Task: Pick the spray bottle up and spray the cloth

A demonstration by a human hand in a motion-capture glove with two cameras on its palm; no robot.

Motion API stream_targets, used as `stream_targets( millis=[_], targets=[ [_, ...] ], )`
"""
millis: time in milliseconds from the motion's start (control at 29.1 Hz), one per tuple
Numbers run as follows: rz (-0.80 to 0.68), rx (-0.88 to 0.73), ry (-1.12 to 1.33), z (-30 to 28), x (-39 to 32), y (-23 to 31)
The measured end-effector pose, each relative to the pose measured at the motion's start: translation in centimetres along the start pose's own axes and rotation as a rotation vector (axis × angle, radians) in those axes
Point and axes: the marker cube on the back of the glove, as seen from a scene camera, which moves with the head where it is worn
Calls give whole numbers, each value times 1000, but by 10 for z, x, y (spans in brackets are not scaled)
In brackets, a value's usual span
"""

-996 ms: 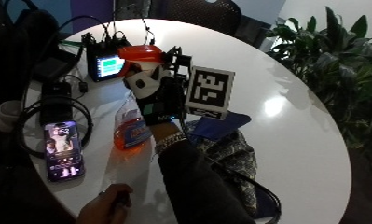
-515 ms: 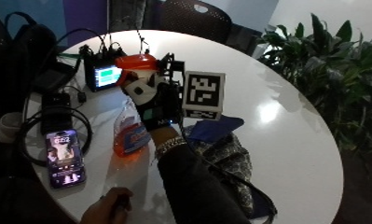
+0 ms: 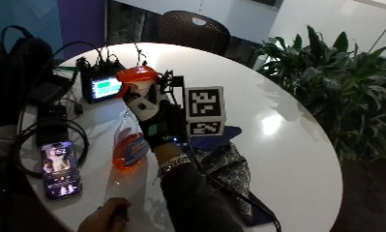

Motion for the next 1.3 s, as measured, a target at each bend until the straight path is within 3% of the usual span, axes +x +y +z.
stream_targets(
  millis=[515, 790, 893, 1099, 1305],
  targets=[
    [23, -136, 147, -11, 10, 28],
    [-219, -136, 426, -49, -31, 45],
    [-336, -254, 478, -56, -52, 50],
    [-536, -673, 593, -51, -87, 74],
    [-604, -852, 709, -55, -92, 101]
  ],
)
